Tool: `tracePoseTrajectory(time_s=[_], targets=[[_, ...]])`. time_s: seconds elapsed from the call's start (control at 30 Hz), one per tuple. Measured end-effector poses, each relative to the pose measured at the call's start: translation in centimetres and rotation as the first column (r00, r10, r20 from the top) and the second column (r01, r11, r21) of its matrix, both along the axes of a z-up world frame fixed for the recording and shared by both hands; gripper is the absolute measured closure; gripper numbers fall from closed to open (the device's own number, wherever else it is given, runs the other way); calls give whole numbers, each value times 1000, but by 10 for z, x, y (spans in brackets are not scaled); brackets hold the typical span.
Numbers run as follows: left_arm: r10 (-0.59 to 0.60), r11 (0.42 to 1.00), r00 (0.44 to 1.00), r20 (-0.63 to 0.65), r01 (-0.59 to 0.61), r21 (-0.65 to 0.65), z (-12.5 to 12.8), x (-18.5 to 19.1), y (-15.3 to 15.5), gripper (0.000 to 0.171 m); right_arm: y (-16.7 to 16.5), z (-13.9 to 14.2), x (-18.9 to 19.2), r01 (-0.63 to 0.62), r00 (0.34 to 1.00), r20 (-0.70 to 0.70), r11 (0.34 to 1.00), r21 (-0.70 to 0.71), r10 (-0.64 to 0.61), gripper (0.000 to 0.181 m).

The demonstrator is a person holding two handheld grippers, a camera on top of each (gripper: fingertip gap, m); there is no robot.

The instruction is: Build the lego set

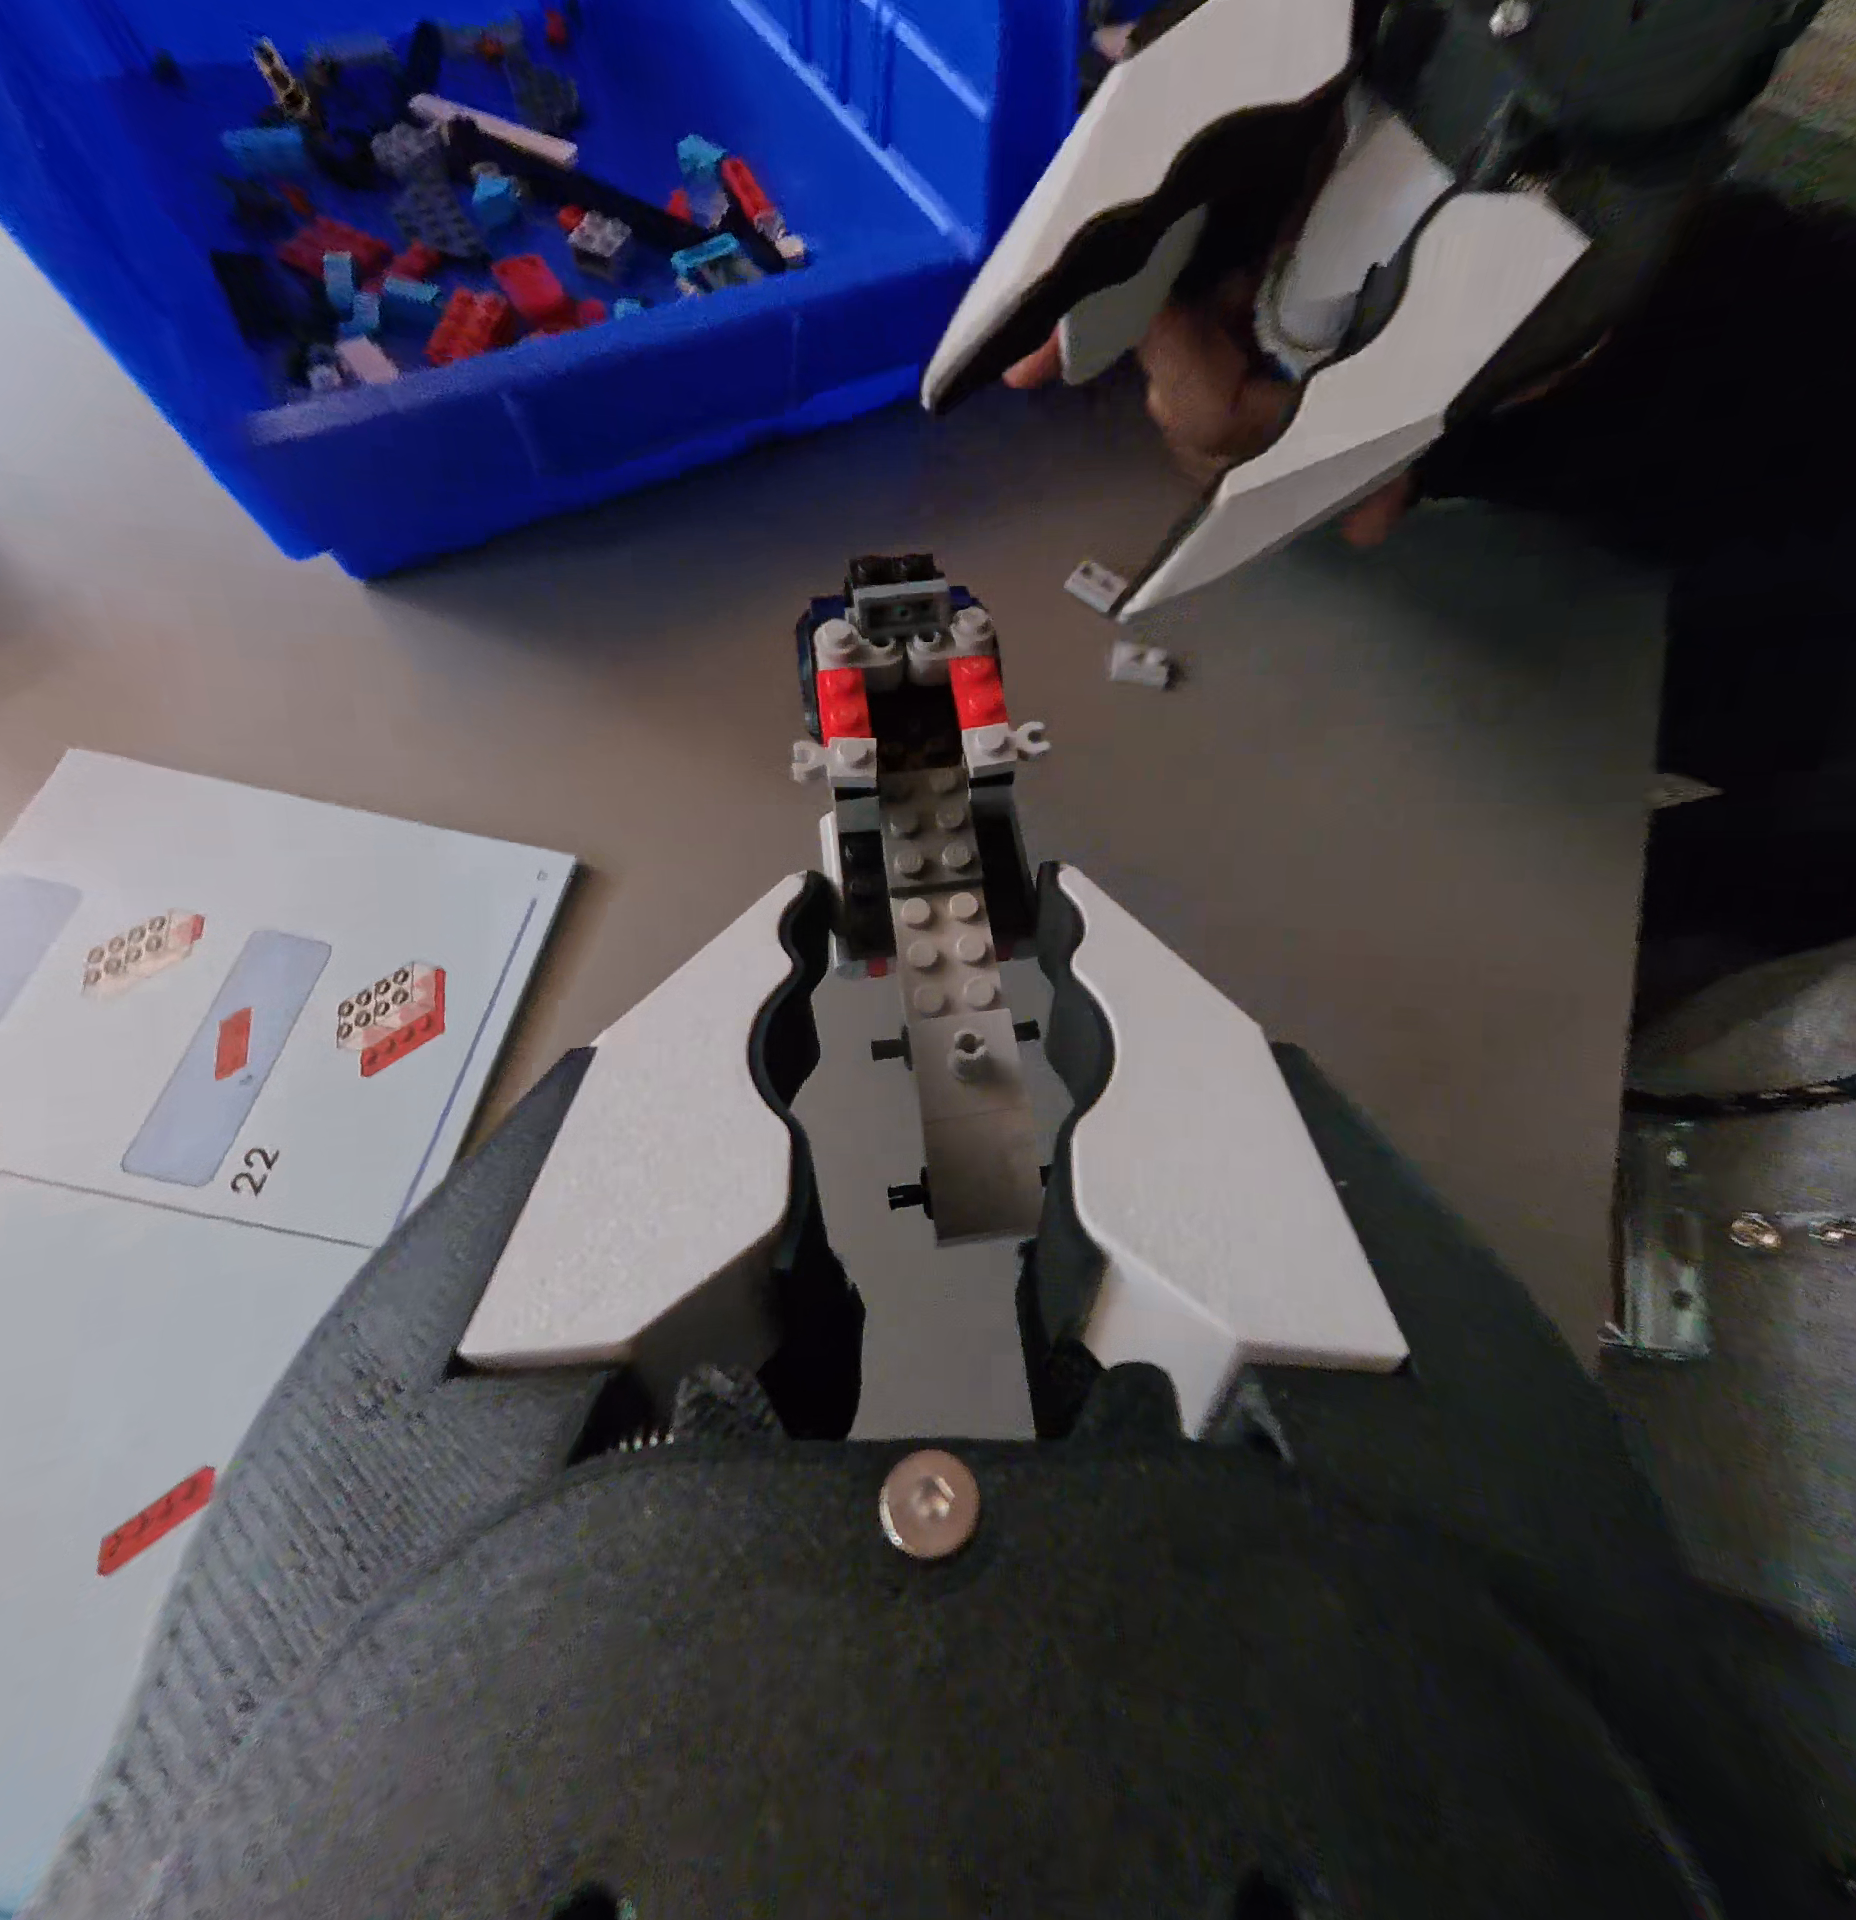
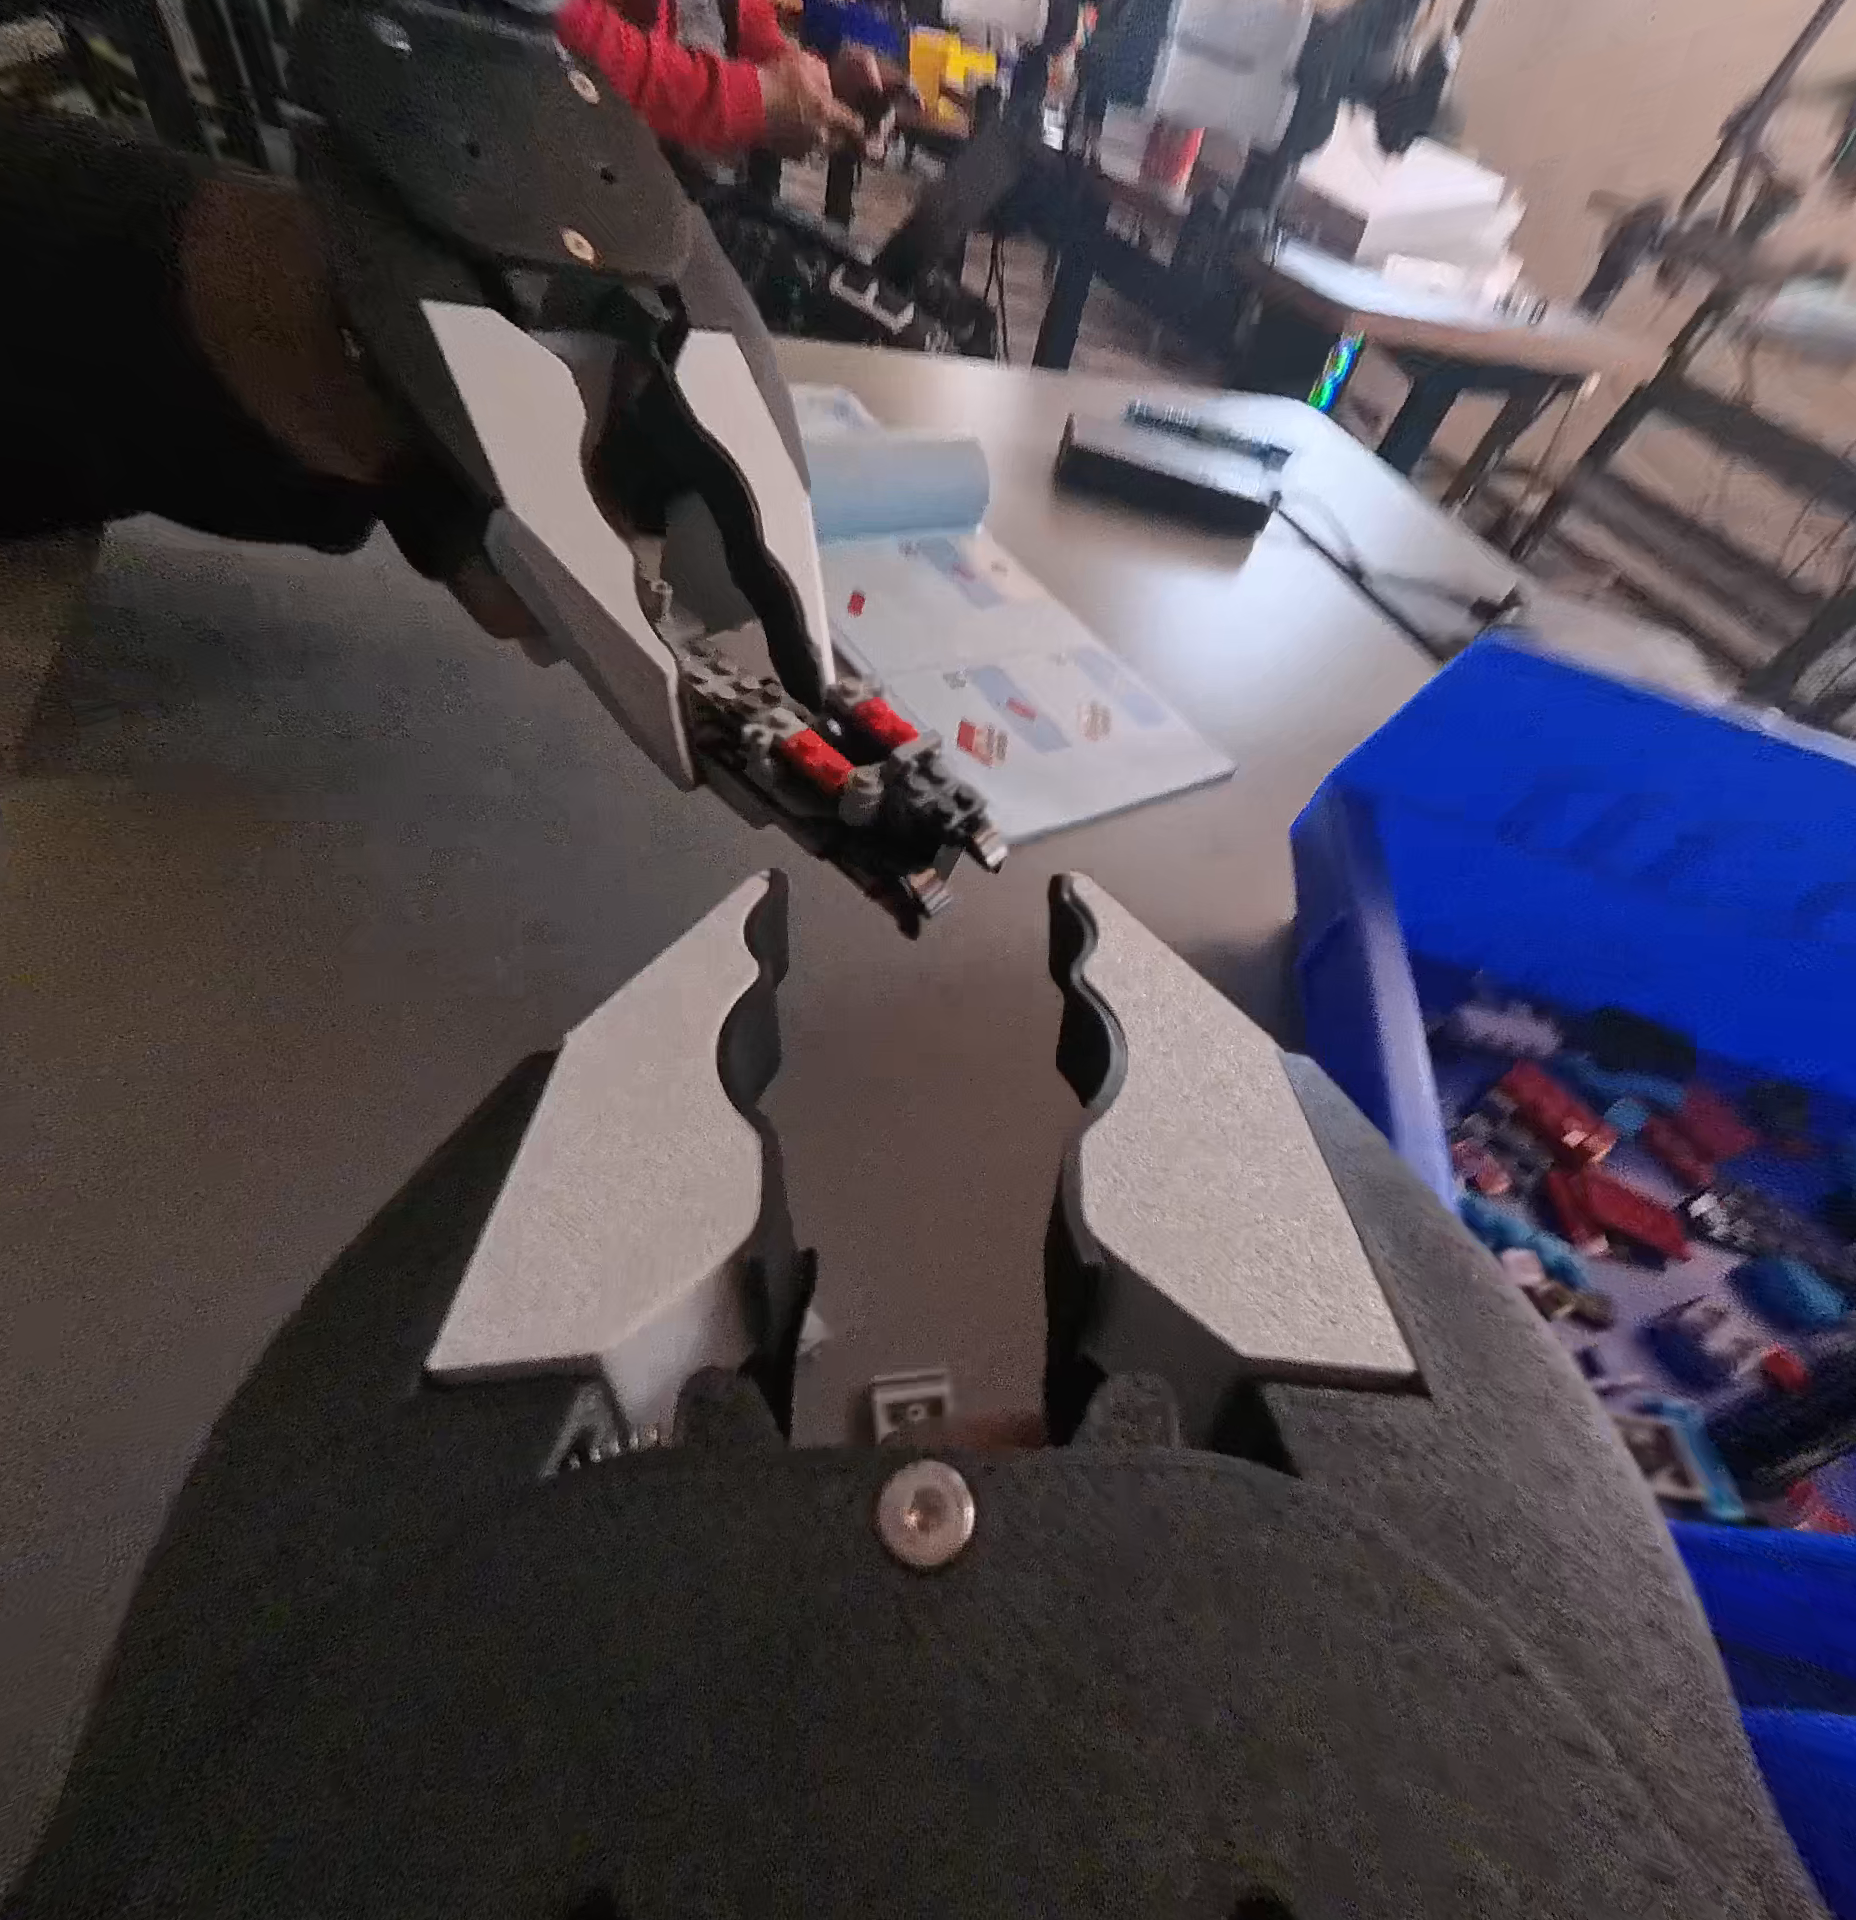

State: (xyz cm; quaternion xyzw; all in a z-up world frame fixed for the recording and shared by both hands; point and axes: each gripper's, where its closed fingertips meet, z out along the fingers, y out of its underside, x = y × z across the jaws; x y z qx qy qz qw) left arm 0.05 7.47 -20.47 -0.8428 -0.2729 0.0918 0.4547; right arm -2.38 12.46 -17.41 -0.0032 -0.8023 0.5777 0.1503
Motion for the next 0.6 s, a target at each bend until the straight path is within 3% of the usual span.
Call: tracePoseTrajectory(time_s=[0.17, 0.37, 0.47, 0.6], targets=[[-61, 996, 998, 2, 61, 62, 31, 2, 3, 131, 0, 26, 3, -48, 960, -279, 995, -88, 22, 118], [-129, 988, 992, -13, 130, 81, 61, 6, 7, 131, -7, 42, 0, -15, 790, -612, 999, -48, -18, 106], [-150, 984, 988, -16, 151, 89, 71, 8, 9, 131, -13, 52, 1, -4, 718, -695, 998, -56, -36, 106], [-160, 984, 987, -23, 161, 79, 78, 9, 12, 131, -20, 58, 1, 8, 669, -741, 999, -54, -46, 114]])
